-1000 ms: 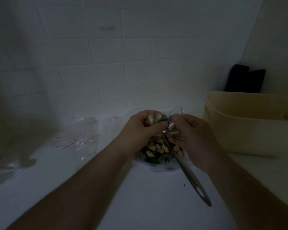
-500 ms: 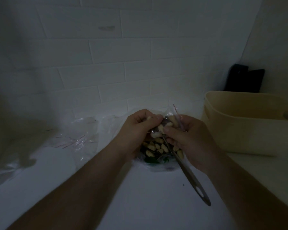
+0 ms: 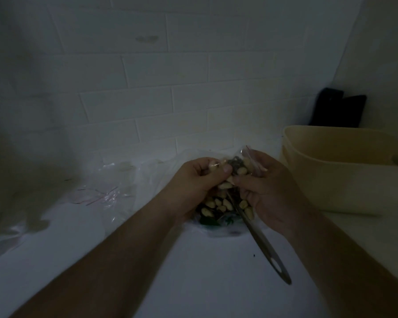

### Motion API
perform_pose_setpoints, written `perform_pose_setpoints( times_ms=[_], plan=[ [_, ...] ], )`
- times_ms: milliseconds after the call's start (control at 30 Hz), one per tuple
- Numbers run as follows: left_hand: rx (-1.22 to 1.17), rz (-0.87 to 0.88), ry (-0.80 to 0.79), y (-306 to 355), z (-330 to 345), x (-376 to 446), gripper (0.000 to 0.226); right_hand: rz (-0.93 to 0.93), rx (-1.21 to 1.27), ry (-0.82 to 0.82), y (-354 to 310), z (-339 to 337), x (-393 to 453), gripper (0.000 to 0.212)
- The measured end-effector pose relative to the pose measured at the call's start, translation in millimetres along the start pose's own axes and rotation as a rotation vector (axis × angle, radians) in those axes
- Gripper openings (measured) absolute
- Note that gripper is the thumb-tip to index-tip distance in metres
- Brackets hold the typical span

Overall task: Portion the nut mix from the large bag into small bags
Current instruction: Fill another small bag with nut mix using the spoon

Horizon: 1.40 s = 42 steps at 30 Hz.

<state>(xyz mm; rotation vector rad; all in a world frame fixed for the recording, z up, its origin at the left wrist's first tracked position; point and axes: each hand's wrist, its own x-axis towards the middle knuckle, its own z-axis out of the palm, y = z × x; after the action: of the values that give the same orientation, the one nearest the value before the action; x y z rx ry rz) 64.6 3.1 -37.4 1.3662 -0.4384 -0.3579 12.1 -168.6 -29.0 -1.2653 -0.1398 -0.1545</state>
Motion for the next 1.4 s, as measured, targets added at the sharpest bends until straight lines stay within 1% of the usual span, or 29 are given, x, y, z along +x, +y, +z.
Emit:
perform_pose_setpoints(
  times_ms=[67,100,133,167,200,267,300,400,467,500,567,633,700,767,900,967,1000,1067,1100,1167,1267,1333,1400],
  plan=[
    [0.041,0.017,-0.001,0.3,1.1,-0.3,0.013,0.024,-0.015,0.045,-1.8,1.4,-1.3,0.044],
    [0.077,0.032,-0.010,-0.1,1.2,-0.2,0.010,0.041,-0.021,0.089,-1.6,1.6,-1.9,0.050],
    [0.111,0.049,-0.021,-0.5,1.2,0.2,0.013,0.053,-0.026,0.126,-1.6,0.9,-2.4,0.056],
    [0.134,0.064,-0.030,-0.8,1.5,0.3,0.015,0.057,-0.033,0.138,-1.1,0.2,-2.4,0.056],
    [0.130,0.062,-0.014,-0.4,1.9,0.3,0.016,0.053,-0.034,0.125,-1.0,1.3,-2.6,0.050],
    [0.086,0.058,0.020,1.4,2.0,-0.2,0.016,0.045,-0.008,0.067,-1.9,3.3,-3.2,0.028],
    [0.092,0.068,0.041,1.8,1.3,0.0,0.020,0.052,0.002,0.050,-2.6,4.3,-3.6,0.024],
    [0.149,0.093,0.079,1.3,1.0,0.1,0.038,0.070,-0.043,0.044,-5.7,7.5,-5.8,0.028],
    [0.097,0.077,0.075,1.5,1.5,0.5,0.043,0.074,-0.067,0.074,-5.0,8.2,-6.0,0.028],
    [0.057,0.067,0.071,1.4,2.3,1.1,0.038,0.078,-0.074,0.103,-3.5,7.1,-5.2,0.026],
    [-0.021,0.047,0.053,3.6,4.6,0.6,0.021,0.074,-0.088,0.160,-1.8,6.5,-3.5,0.024],
    [-0.082,0.028,0.044,6.8,5.5,-1.3,0.018,0.074,-0.098,0.179,-1.6,6.8,-2.5,0.018],
    [-0.119,0.007,0.032,8.4,5.6,-3.0,0.018,0.074,-0.103,0.152,-2.2,7.2,-2.8,0.011],
    [-0.082,0.002,0.040,9.7,5.6,-4.1,0.025,0.063,-0.133,0.108,-2.1,6.4,-3.9,0.009],
    [0.033,-0.024,0.087,11.9,7.3,-6.1,0.048,0.042,-0.258,0.029,-0.7,7.5,-6.7,0.016],
    [0.009,-0.035,0.091,14.5,7.6,-6.5,0.057,0.049,-0.215,0.065,-0.4,8.1,-6.1,0.015],
    [-0.018,-0.038,0.092,15.4,6.6,-6.0,0.056,0.062,-0.168,0.091,-0.5,7.3,-5.6,0.014],
    [-0.043,-0.029,0.087,16.6,4.8,-5.9,0.039,0.094,-0.090,0.117,-1.3,5.0,-3.6,0.011],
    [-0.030,-0.022,0.086,16.7,4.2,-5.7,0.032,0.112,-0.061,0.130,-1.1,4.3,-2.2,0.013],
    [-0.014,-0.004,0.101,15.3,3.5,-5.0,0.032,0.146,-0.009,0.167,0.1,3.3,-0.3,0.021],
    [-0.014,-0.003,0.141,12.8,3.1,-3.0,0.024,0.171,0.003,0.182,2.5,2.3,-0.5,0.029],
    [0.009,-0.010,0.153,10.9,0.7,-1.0,0.025,0.170,0.037,0.178,3.2,3.3,-1.0,0.026],
    [0.013,-0.012,0.142,11.0,-1.8,-0.5,0.031,0.173,0.047,0.168,2.9,3.5,-0.6,0.016]
  ],
)
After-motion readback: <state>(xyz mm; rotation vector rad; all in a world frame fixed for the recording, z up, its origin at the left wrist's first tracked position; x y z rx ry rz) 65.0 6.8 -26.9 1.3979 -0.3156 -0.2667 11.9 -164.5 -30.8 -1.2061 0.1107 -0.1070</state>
